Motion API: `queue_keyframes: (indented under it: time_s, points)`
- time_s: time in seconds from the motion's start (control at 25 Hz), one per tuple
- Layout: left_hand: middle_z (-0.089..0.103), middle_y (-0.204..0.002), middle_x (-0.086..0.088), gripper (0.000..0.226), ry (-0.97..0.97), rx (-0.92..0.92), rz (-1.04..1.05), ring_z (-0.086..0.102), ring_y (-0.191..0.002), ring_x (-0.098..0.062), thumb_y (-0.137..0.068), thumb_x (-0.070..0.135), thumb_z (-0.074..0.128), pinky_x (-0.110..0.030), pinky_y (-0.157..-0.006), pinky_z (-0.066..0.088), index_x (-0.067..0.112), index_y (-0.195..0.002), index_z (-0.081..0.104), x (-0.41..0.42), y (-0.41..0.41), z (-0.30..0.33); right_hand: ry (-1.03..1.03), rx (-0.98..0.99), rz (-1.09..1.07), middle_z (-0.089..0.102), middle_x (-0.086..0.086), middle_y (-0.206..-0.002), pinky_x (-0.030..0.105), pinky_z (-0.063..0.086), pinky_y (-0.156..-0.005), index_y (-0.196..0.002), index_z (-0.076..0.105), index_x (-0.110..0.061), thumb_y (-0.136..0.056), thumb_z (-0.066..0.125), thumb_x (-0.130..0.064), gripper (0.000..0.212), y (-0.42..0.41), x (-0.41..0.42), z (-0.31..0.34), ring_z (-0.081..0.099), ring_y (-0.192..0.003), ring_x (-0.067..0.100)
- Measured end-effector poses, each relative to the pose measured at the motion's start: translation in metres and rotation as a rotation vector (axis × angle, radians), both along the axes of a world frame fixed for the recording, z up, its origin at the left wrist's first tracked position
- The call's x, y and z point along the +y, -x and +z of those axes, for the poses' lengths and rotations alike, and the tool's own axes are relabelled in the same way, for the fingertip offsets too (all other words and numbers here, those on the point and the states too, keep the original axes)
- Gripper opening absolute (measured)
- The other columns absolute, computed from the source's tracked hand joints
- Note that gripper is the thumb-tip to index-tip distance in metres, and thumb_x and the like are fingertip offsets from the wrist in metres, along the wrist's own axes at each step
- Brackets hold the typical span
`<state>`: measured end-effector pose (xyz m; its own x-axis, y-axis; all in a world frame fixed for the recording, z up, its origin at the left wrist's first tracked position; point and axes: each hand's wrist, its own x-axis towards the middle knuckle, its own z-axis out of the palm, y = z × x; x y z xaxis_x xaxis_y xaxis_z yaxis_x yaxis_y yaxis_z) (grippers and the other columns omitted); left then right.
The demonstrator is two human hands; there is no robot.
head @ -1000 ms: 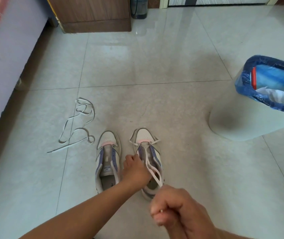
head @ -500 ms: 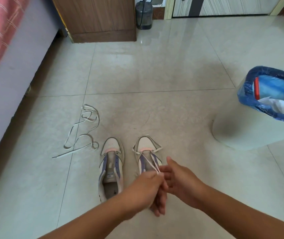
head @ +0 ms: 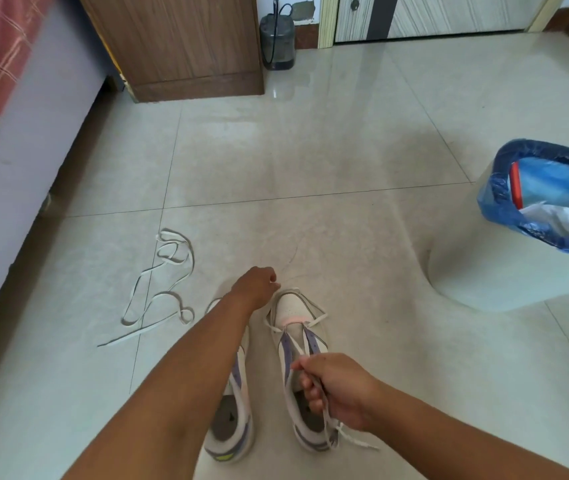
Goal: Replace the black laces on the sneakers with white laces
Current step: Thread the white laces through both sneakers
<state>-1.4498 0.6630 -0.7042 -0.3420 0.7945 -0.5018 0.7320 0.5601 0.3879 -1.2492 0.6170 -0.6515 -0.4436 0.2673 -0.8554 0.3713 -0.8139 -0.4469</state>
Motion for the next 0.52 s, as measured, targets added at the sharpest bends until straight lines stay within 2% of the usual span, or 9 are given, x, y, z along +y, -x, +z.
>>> queue_keyframes:
  time_s: [0.12, 0.2, 0.28, 0.36, 0.44, 0.52]
  points:
    - [0.052, -0.123, -0.011, 0.028, -0.021, 0.013, -0.073, 0.052, -0.111, -0.026, -0.092, 0.028, 0.057, -0.032, -0.09, 0.041, 0.013, -0.116, 0.06, 0.02, -0.003, -0.026, -0.081, -0.016, -0.015, 0.058, 0.008, -0.06, 0.024, 0.043, -0.046, -0.093, 0.062, -0.001, -0.099, 0.043, -0.015, 0.024, -0.002, -0.002, -0.003, 0.048, -0.047, 0.014]
    - [0.055, -0.12, -0.009, 0.026, -0.034, 0.037, -0.119, 0.052, -0.11, -0.024, -0.089, 0.027, 0.061, -0.03, -0.086, 0.04, 0.013, -0.112, 0.063, 0.028, -0.011, -0.033, -0.134, -0.061, 0.02, 0.066, 0.01, -0.066, 0.027, 0.051, -0.055, -0.093, 0.063, -0.003, -0.098, 0.043, -0.016, 0.024, -0.002, -0.005, -0.006, 0.057, -0.052, 0.016]
    - [0.058, -0.116, -0.007, 0.025, -0.01, 0.078, -0.16, 0.055, -0.108, -0.024, -0.087, 0.026, 0.064, -0.028, -0.083, 0.042, 0.012, -0.108, 0.066, 0.033, -0.016, -0.036, -0.19, -0.099, 0.087, 0.07, 0.008, -0.069, 0.027, 0.05, -0.063, -0.09, 0.063, -0.005, -0.098, 0.043, -0.016, 0.024, -0.001, -0.008, -0.009, 0.061, -0.056, 0.016]
    - [0.06, -0.118, -0.006, 0.023, 0.03, 0.145, -0.251, 0.057, -0.108, -0.023, -0.089, 0.02, 0.061, -0.028, -0.082, 0.043, 0.009, -0.108, 0.067, 0.04, -0.018, -0.041, -0.238, -0.112, 0.105, 0.071, 0.01, -0.07, 0.027, 0.047, -0.064, -0.086, 0.062, -0.005, -0.096, 0.044, -0.013, 0.023, 0.002, -0.006, -0.009, 0.062, -0.058, 0.017]
    - [0.058, -0.12, -0.01, 0.023, 0.023, 0.162, -0.293, 0.056, -0.109, -0.025, -0.093, 0.016, 0.053, -0.031, -0.085, 0.044, 0.005, -0.112, 0.061, 0.041, -0.018, -0.038, -0.192, -0.13, 0.06, 0.069, 0.014, -0.069, 0.026, 0.049, -0.063, -0.082, 0.062, -0.003, -0.095, 0.046, -0.01, 0.022, 0.002, -0.004, -0.007, 0.061, -0.058, 0.02]
    - [0.058, -0.114, -0.013, 0.011, -0.062, 0.03, -0.191, 0.057, -0.102, -0.026, -0.095, 0.01, 0.045, -0.032, -0.083, 0.043, 0.005, -0.103, 0.051, 0.042, -0.018, -0.027, -0.188, -0.148, 0.045, 0.064, 0.015, -0.071, 0.021, 0.049, -0.064, -0.078, 0.059, -0.007, -0.095, 0.047, -0.009, 0.021, -0.003, -0.004, -0.005, 0.06, -0.062, 0.019]
